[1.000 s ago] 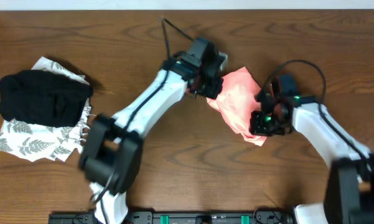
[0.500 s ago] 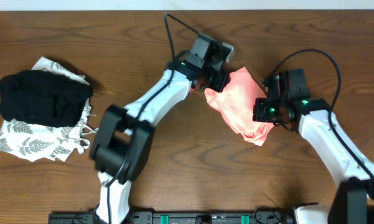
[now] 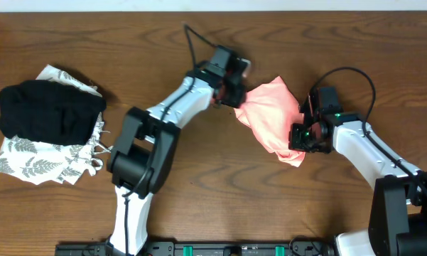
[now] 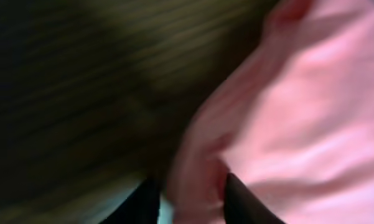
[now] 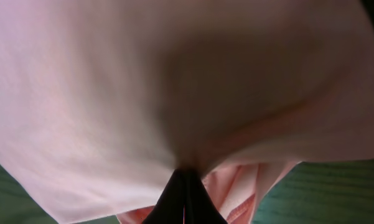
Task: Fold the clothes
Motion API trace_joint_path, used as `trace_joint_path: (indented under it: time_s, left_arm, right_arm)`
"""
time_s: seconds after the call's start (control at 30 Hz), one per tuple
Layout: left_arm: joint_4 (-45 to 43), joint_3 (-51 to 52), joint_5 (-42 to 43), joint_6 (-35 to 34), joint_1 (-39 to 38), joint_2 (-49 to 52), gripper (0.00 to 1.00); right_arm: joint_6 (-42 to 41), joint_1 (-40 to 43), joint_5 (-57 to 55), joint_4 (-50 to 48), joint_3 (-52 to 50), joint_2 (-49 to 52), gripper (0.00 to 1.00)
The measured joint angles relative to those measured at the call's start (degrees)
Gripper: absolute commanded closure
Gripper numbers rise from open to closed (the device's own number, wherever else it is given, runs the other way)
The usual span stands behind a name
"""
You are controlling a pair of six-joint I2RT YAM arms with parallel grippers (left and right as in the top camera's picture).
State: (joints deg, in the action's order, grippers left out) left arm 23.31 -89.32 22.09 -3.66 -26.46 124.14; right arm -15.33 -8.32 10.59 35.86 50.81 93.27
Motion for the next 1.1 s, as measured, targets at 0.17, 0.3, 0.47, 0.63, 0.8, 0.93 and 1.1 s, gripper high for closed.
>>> trace_joint_path:
  time_s: [0.17, 0.3, 0.47, 0.63, 0.8, 0.93, 1.1]
  left_arm:
    - [5.6, 0.0, 1.22, -2.58, 4.15, -5.79, 0.55]
    - [9.86, -0.02, 1.84, -4.42, 4.57, -14.64, 0.51]
    - [15.34, -0.33, 2.27, -5.16, 4.11, -22.97, 0.46]
    - [17.57, -0.33, 2.4, -3.19, 3.5, -24.98, 0.46]
    - [19.93, -0.31, 2.43, -0.42, 1.6, -24.98, 0.47]
    - [16.81, -0.31, 2.4, 5.35, -0.39, -24.7, 0.51]
    - [10.14, -0.39, 2.16, 12.28, -3.74, -20.52, 0.67]
  right_arm:
    - [3.76, 0.0, 2.8, 0.63, 0.02, -2.49, 0.99]
    - [5.51, 0.09, 4.31, 2.69, 0.37, -8.63, 0.83]
    - [7.8, 3.48, 7.69, 3.61, 2.62, -15.58, 0.34]
    - [9.14, 11.23, 12.07, 3.48, 3.39, -16.31, 0.32]
    - [9.84, 16.44, 15.45, 5.46, 3.39, -13.44, 0.69]
    - [9.38, 16.37, 17.25, 9.57, 3.39, -10.84, 0.96]
    - [5.62, 15.58, 17.2, 14.64, 3.41, -8.66, 0.99]
